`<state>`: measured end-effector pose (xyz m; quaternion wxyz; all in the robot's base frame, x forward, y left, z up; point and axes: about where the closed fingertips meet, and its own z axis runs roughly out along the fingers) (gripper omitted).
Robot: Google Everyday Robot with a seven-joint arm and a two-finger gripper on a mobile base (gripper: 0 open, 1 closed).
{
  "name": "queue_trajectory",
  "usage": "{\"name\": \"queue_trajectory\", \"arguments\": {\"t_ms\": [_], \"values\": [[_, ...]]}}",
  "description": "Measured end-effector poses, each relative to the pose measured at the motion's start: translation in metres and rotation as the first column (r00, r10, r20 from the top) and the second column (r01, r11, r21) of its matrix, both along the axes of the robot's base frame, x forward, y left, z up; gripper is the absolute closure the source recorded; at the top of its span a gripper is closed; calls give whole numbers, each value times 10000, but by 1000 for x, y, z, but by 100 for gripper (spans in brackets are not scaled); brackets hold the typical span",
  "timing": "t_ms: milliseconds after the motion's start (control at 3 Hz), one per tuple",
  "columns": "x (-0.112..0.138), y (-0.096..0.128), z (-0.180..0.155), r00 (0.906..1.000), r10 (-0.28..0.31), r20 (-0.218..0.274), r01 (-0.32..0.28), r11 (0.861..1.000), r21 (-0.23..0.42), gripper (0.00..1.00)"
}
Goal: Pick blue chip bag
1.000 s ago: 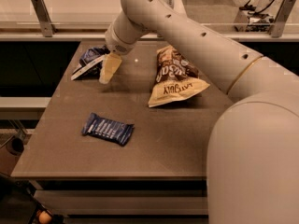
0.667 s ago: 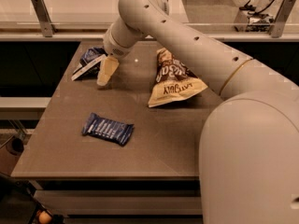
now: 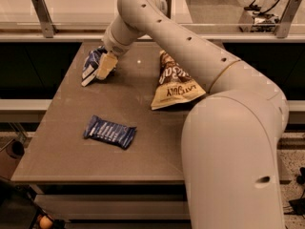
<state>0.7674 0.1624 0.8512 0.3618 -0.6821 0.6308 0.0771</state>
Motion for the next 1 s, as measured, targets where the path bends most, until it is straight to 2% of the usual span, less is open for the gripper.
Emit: {"name": "queue_trajectory", "arguments": {"t_ms": [1000], "values": [[0,5,-6,10000,62,-77,-62,10000,-8,88]]}}
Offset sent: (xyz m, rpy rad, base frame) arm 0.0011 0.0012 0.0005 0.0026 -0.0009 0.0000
